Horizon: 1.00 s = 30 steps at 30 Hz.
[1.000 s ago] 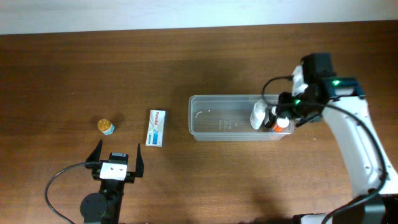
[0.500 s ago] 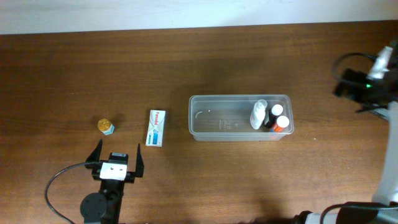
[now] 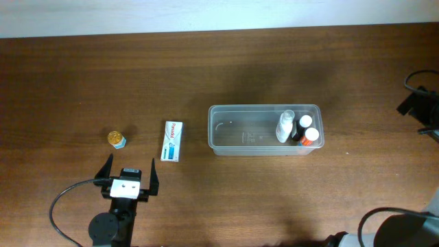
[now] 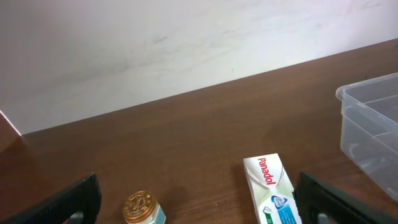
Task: Pack container
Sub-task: 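Raise the right gripper and withdraw it to the right, then move the left gripper over the white Panadol box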
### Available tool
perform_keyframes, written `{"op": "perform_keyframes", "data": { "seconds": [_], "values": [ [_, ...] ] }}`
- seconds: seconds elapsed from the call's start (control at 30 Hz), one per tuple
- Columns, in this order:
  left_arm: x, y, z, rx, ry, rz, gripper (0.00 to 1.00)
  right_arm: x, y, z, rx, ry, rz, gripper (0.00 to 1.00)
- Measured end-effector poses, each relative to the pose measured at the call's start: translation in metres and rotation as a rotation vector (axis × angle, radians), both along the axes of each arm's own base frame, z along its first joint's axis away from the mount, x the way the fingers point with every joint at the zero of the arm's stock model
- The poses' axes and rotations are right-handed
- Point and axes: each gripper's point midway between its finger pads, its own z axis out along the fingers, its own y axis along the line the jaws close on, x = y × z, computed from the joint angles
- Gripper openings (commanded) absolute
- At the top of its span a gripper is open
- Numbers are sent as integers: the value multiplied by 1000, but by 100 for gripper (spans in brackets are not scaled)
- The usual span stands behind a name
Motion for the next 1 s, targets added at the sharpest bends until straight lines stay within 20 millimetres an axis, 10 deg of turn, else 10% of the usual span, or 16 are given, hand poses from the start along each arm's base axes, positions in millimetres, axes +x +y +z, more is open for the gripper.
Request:
{"op": "perform_keyframes", "data": {
  "seconds": [0.3, 0.7, 1.0],
  "values": [
    [0, 0, 0, 0, 0, 0, 99, 4, -3, -41, 64, 91, 0, 98],
    [0, 4, 1, 2, -6, 22, 99, 5, -3, -45, 71, 102, 0, 98],
    [-3, 4, 58, 4, -241, 23, 99, 5, -3, -45, 72, 102, 0, 98]
  ]
}}
